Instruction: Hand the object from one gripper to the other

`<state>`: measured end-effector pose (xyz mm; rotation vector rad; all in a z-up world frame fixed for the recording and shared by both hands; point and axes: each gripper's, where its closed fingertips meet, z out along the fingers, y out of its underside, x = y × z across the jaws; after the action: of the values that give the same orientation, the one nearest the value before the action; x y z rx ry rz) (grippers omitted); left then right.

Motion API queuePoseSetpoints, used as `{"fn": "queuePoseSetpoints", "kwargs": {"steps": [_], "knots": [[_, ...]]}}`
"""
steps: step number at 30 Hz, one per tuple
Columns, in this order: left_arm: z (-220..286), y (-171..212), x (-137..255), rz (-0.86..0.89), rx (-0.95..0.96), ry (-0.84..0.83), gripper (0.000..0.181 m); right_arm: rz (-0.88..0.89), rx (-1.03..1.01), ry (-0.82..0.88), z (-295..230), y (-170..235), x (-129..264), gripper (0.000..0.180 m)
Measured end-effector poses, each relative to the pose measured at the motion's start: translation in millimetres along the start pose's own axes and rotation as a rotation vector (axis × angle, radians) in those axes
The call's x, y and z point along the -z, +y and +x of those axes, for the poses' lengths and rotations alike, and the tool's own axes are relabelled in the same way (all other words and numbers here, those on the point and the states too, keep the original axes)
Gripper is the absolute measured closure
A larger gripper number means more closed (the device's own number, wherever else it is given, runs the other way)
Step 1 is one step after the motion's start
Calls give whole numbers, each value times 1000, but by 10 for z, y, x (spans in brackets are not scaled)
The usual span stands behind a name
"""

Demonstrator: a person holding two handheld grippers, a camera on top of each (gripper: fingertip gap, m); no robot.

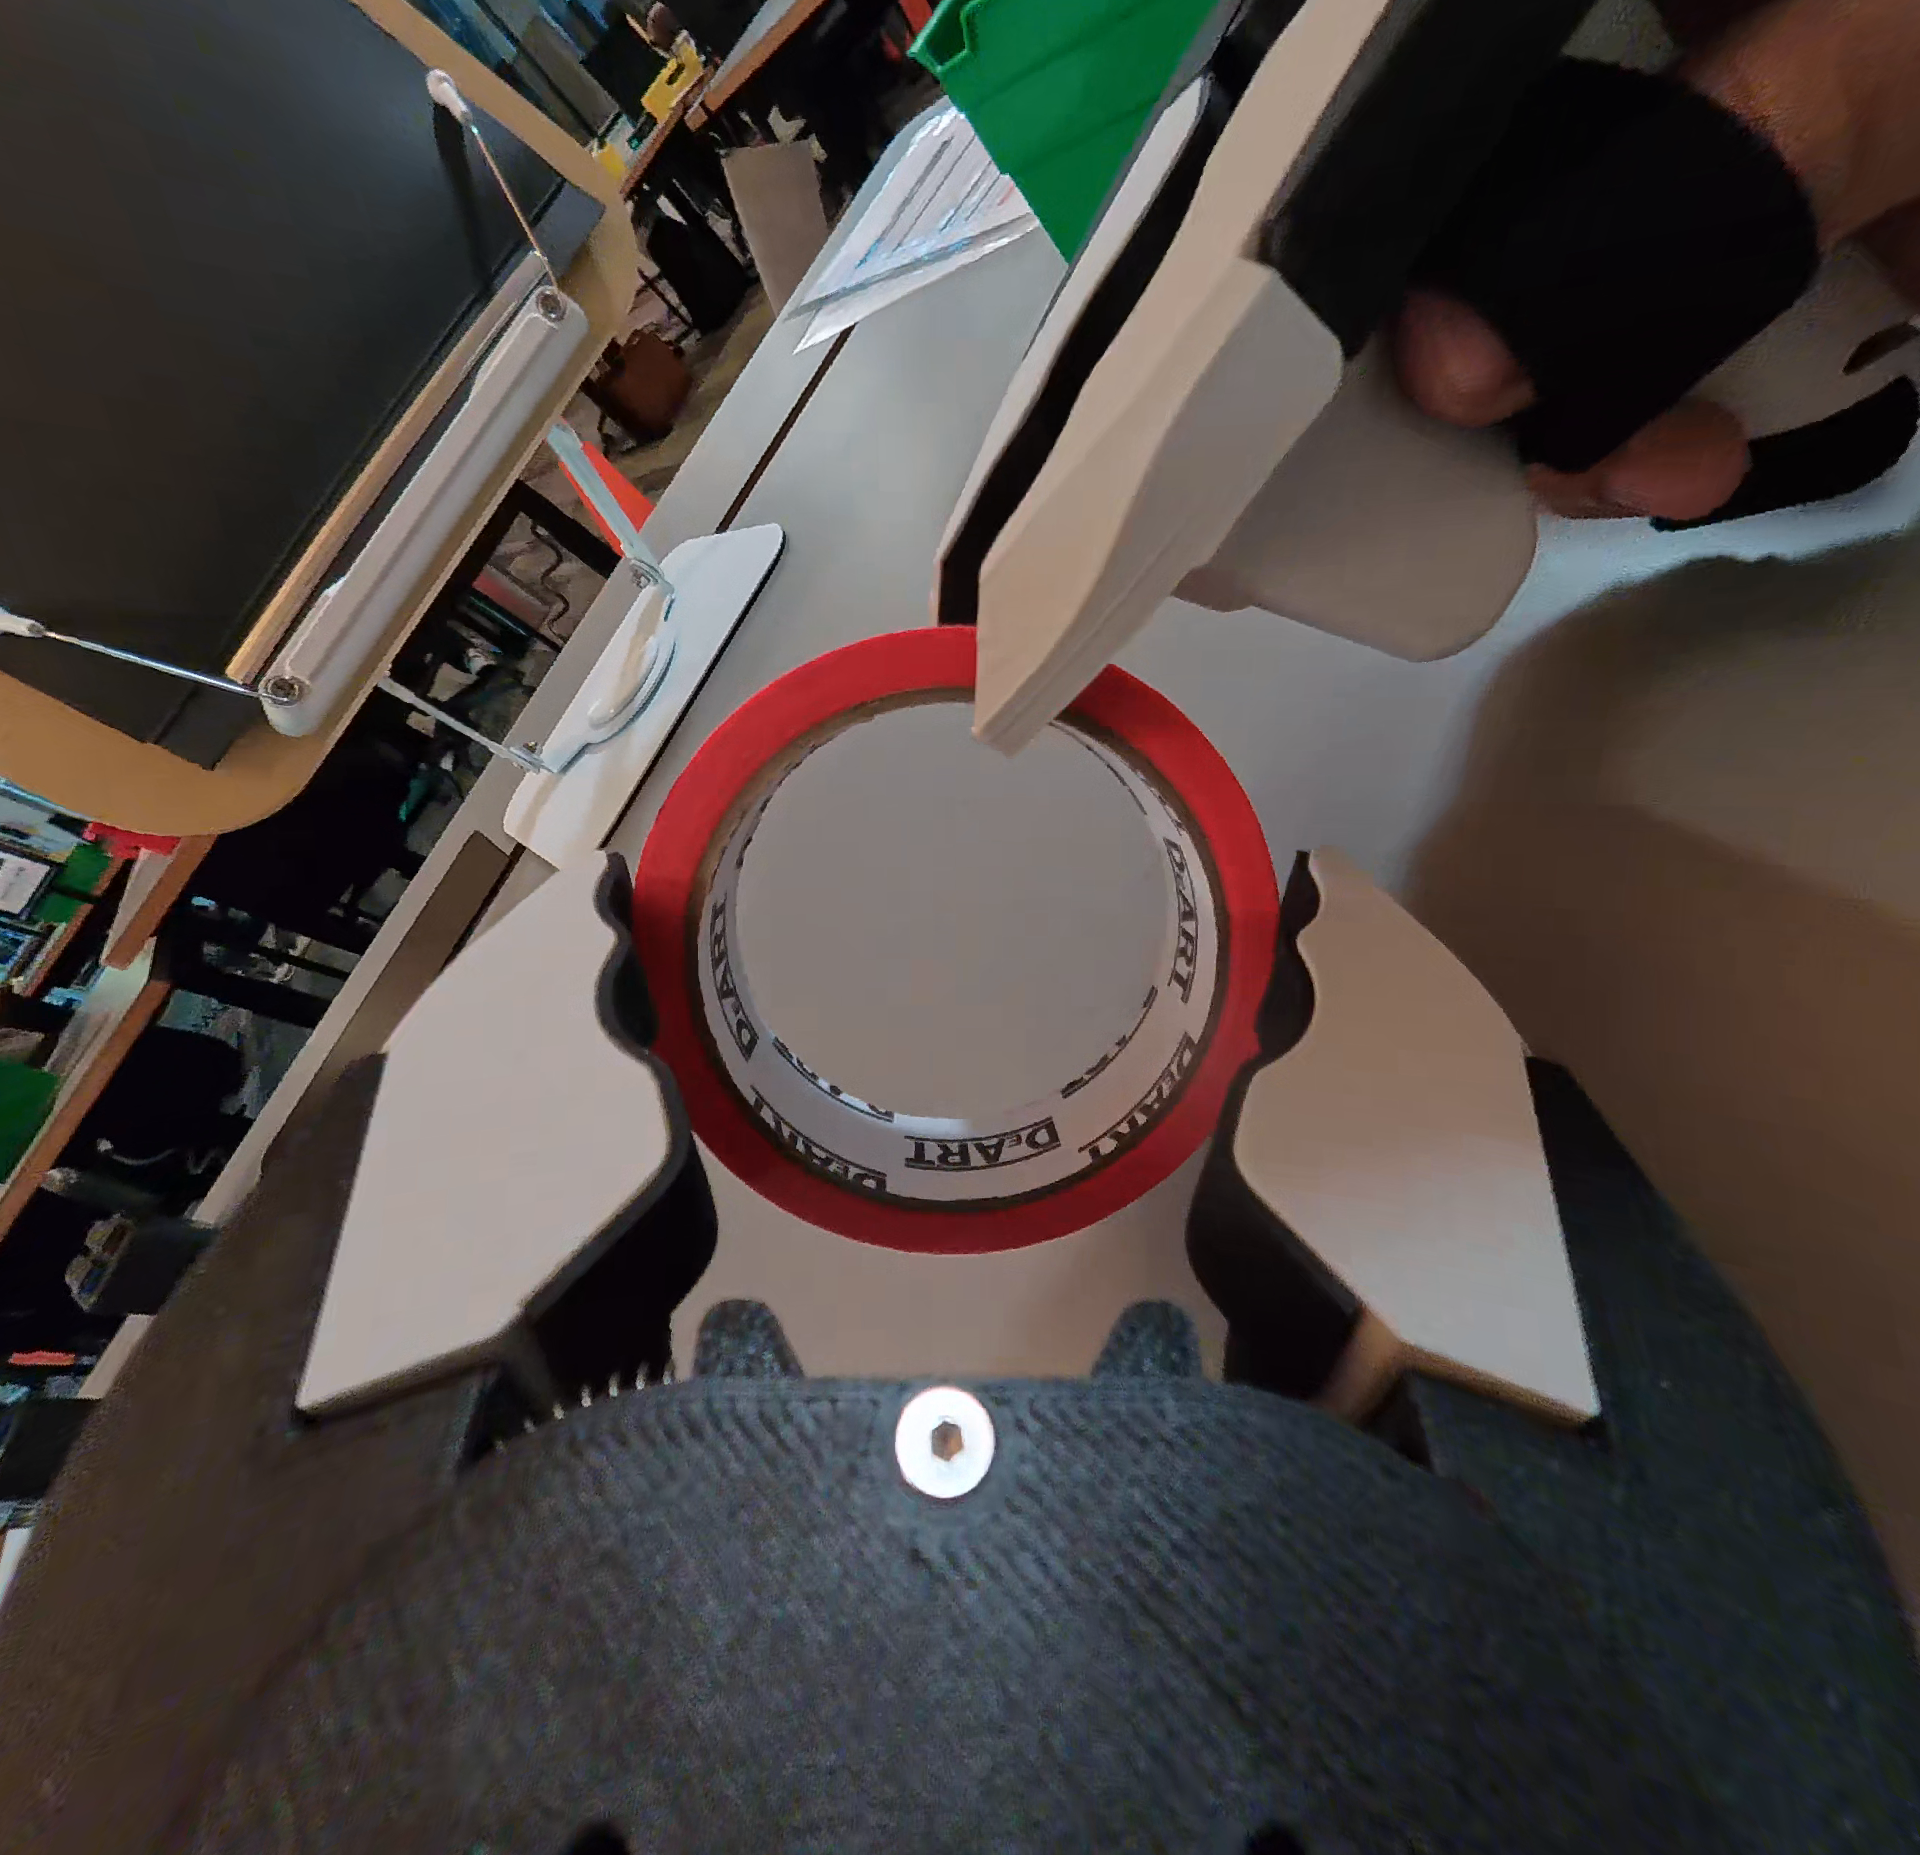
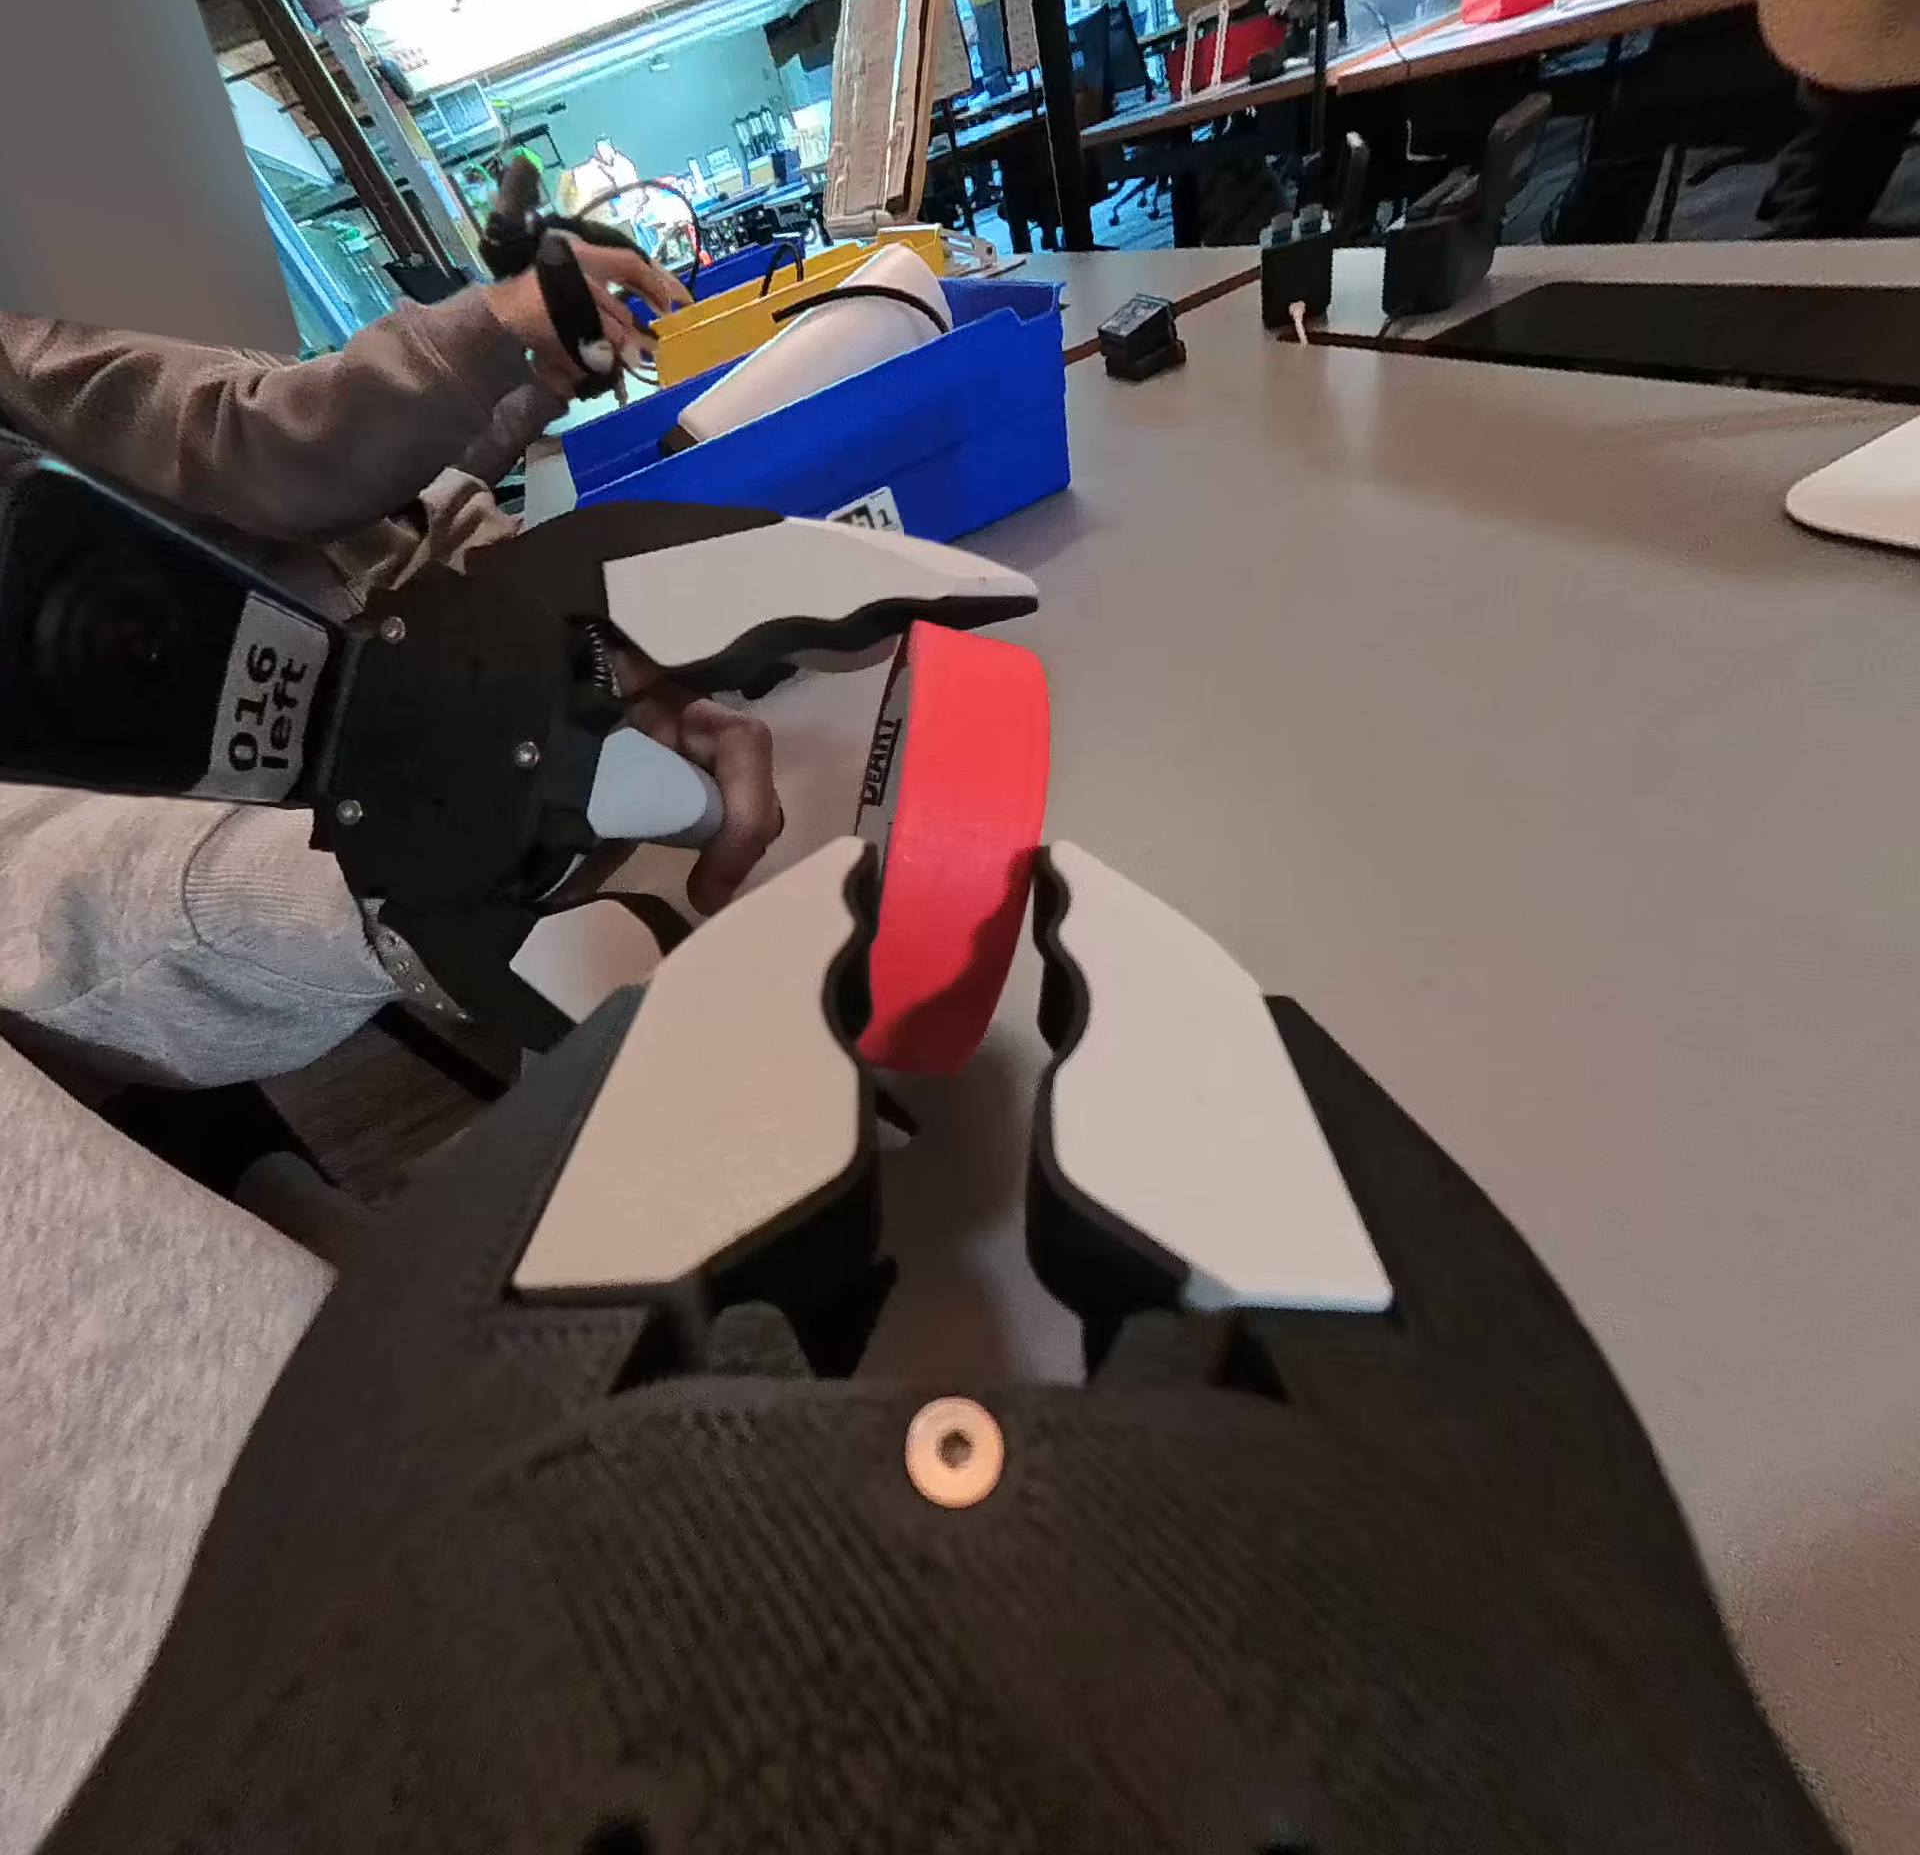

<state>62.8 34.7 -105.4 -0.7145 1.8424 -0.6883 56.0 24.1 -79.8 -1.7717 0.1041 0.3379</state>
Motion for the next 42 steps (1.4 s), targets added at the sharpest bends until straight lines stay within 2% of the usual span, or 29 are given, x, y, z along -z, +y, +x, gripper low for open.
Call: {"fn": "queuePoseSetpoints", "kwargs": {"steps": [10, 14, 19, 29, 34, 37, 42], "knots": [[59, -61, -1, 63, 114, 53, 62, 35, -186, -64, 47, -31, 26, 152], [15, -119, 19, 109, 254, 82, 51, 105, -294, -57, 212, -100, 130, 152], [-25, -90, 12, 148, 548, 193, 51, 220, -444, -89, 369, -202, 261, 152], [183, -190, 103, 236, 1196, 735, 102, 322, -461, -206, 265, -360, 330, 152], [304, -234, 169, 218, 1131, 829, 146, 342, -468, -219, 268, -384, 352, 152], [285, -249, 184, 230, 1133, 836, 147, 359, -482, -217, 286, -384, 360, 152], [3, -267, 235, 350, 1311, 832, 151, 359, -491, -174, 375, -325, 342, 152]]}}
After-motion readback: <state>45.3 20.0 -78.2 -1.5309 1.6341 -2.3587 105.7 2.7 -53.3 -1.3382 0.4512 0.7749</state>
